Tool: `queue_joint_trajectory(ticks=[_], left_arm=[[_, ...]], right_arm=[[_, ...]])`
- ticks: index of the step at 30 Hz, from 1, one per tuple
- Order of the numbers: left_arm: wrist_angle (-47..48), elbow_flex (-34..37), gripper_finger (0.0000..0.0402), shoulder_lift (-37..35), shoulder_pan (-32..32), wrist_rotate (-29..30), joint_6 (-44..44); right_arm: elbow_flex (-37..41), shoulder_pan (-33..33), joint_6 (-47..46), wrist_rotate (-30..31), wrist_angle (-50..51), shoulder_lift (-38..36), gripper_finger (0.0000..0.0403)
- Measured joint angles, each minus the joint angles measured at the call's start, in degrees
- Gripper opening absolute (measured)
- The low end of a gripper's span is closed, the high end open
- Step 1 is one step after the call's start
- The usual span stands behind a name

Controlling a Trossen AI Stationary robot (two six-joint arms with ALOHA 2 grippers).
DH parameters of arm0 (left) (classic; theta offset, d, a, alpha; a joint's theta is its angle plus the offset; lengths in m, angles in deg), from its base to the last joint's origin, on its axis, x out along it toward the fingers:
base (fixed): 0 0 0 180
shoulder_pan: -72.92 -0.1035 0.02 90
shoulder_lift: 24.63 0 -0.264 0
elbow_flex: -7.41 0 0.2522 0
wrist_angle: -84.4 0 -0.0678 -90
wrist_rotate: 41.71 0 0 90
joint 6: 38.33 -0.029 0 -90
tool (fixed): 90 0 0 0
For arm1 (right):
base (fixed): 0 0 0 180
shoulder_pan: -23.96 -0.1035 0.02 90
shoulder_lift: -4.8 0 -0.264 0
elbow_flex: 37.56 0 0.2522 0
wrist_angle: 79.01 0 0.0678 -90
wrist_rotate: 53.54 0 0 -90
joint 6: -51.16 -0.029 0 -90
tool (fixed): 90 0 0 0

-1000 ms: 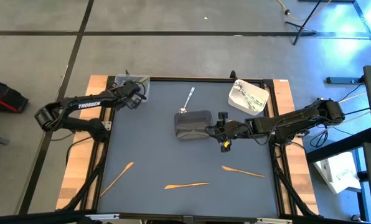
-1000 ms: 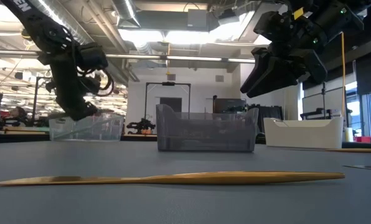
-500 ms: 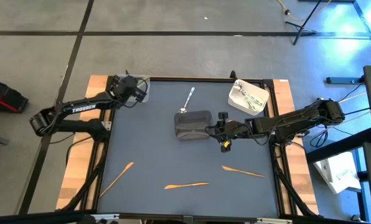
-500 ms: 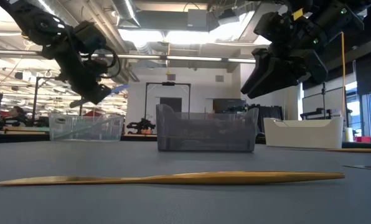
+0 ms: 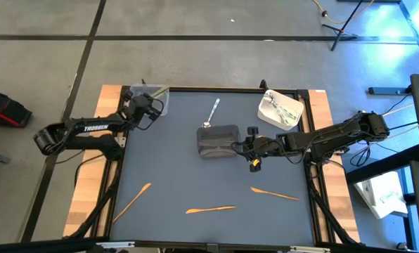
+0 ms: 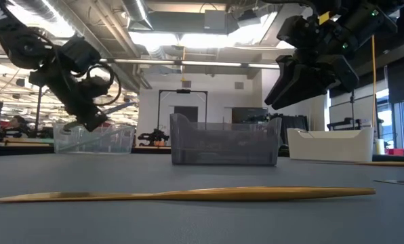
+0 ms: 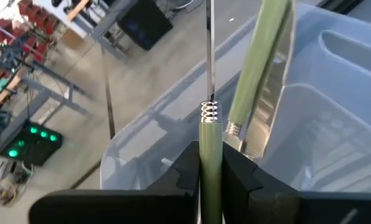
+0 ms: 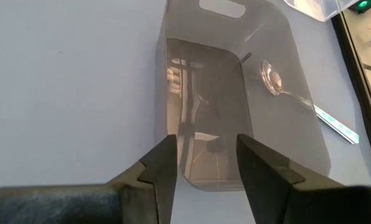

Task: Sort silverware by color (type)
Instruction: Put the green knife into the transparent bin, then put the gold knife into the black bin

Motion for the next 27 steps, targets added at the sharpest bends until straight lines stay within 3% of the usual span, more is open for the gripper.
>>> queue_joint_trajectory(ticks=[7, 13, 20, 27], left_arm=[[-4.6, 0.4, 0.0030, 0.0, -1.6, -2.6, -5.0], [0.0, 0.4, 0.0046, 0.0, -2.7, -4.0, -7.2], [2.2, 0.1, 0.0100, -0.1, -2.4, -3.1, -8.9], [8.8, -5.3, 0.0139, -2.8, 1.5, -1.8, -5.5]], right_arm=[[0.0, 0.0, 0.0, 0.0, -0.1, 0.0, 0.0154], [0.0, 0.0, 0.0, -0.5, -0.1, 0.0, 0.0154], [0.0, 0.0, 0.0, -0.9, -0.1, 0.0, 0.0154], [0.0, 0.0, 0.0, -0.1, -0.1, 0.0, 0.0154]])
